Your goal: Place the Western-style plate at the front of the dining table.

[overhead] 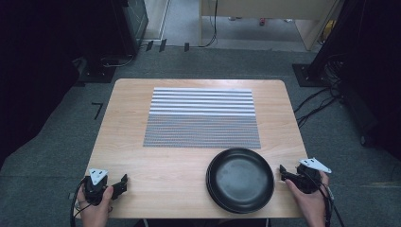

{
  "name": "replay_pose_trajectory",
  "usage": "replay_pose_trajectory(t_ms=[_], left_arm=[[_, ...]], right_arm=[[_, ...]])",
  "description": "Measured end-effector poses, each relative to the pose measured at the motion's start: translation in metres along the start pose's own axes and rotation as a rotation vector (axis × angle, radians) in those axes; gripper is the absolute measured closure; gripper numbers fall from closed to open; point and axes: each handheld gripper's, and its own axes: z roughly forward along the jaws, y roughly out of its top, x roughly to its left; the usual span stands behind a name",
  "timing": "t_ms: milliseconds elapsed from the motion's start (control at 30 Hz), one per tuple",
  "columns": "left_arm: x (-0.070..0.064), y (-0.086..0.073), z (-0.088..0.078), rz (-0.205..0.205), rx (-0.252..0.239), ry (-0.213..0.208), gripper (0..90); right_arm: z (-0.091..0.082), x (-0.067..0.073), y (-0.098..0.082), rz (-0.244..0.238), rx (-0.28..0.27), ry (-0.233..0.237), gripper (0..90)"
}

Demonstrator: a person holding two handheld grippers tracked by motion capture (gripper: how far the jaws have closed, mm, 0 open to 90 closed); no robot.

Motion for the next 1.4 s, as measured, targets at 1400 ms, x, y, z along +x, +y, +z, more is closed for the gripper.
replay_pose_trajectory(t_ms=[1400], left_arm=[[-0.067, 0.035, -0.020, 0.022, -0.046, -0.137, 13.3]], right_arm=[[-0.049, 0.001, 0.008, 0.077, -0.142, -0.035, 28.6]])
